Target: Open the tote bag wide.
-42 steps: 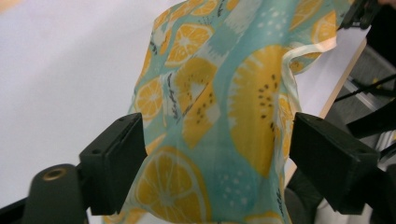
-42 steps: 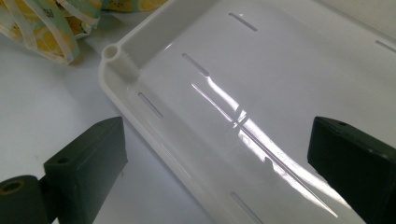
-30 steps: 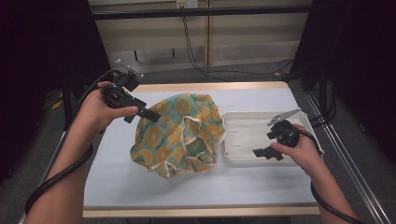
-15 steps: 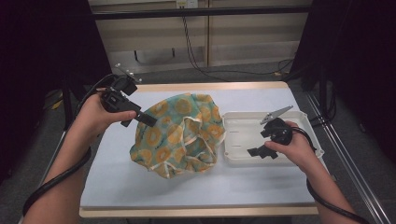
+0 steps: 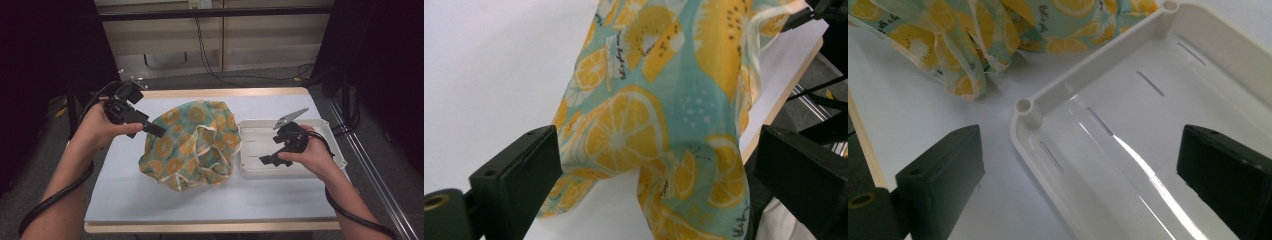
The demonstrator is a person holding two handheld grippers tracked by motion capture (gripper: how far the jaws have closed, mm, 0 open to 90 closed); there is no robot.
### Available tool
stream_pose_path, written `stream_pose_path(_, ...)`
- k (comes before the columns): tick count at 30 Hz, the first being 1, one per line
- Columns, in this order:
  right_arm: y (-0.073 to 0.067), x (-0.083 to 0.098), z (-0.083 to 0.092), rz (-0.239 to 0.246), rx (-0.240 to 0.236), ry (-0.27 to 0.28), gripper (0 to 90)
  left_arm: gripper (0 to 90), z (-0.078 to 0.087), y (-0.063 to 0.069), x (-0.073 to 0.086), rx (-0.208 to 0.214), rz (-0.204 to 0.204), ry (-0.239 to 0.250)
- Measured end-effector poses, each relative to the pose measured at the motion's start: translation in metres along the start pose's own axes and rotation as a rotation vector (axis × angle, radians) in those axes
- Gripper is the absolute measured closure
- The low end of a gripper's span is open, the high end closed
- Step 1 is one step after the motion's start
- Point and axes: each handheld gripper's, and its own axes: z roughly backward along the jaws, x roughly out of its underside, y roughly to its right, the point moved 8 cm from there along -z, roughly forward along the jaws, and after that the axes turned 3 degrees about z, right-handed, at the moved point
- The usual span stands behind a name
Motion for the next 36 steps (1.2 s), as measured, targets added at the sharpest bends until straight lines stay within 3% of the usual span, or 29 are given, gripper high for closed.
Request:
stream_pose_path(2, -0.003, -0.003, 0.000, 0.009, -0.007, 0.008, 4.5, 4.5, 0.000, 0.000, 0.002, -0.005, -0.010, -0.001)
stream_pose_path(4, -0.005, -0.007, 0.001, 0.008, -0.017, 0.016, 4.5, 4.6, 0.000, 0.002, 0.003, 0.003, 0.005, 0.018)
stream_pose_path(9, -0.006, -0.015, 0.004, 0.022, -0.015, 0.019, 6.7, 4.7, 0.001, 0.000, 0.010, 0.000, 0.007, -0.009)
stream_pose_path(15, -0.009, -0.029, 0.005, 0.041, -0.022, 0.040, 11.7, 5.9, 0.004, -0.002, 0.016, 0.007, 0.017, 0.002)
stream_pose_path(20, -0.021, -0.041, 0.004, 0.070, -0.075, 0.060, 14.3, 12.4, 0.001, -0.002, 0.020, 0.036, 0.019, 0.000)
stream_pose_path(22, -0.022, -0.044, 0.004, 0.088, -0.056, 0.059, 14.4, 16.4, 0.001, -0.002, 0.021, 0.023, 0.014, -0.002)
stream_pose_path(25, -0.026, -0.051, 0.008, 0.095, -0.069, 0.082, 15.7, 21.0, 0.000, -0.001, 0.021, 0.040, 0.009, 0.001)
stream_pose_path(31, -0.032, -0.061, 0.013, 0.118, -0.088, 0.070, 20.4, 26.0, 0.001, -0.002, 0.018, 0.022, -0.012, 0.009)
stream_pose_path(36, -0.033, -0.070, 0.014, 0.116, -0.098, 0.083, 16.7, 36.3, -0.001, 0.000, 0.019, 0.055, 0.051, -0.016)
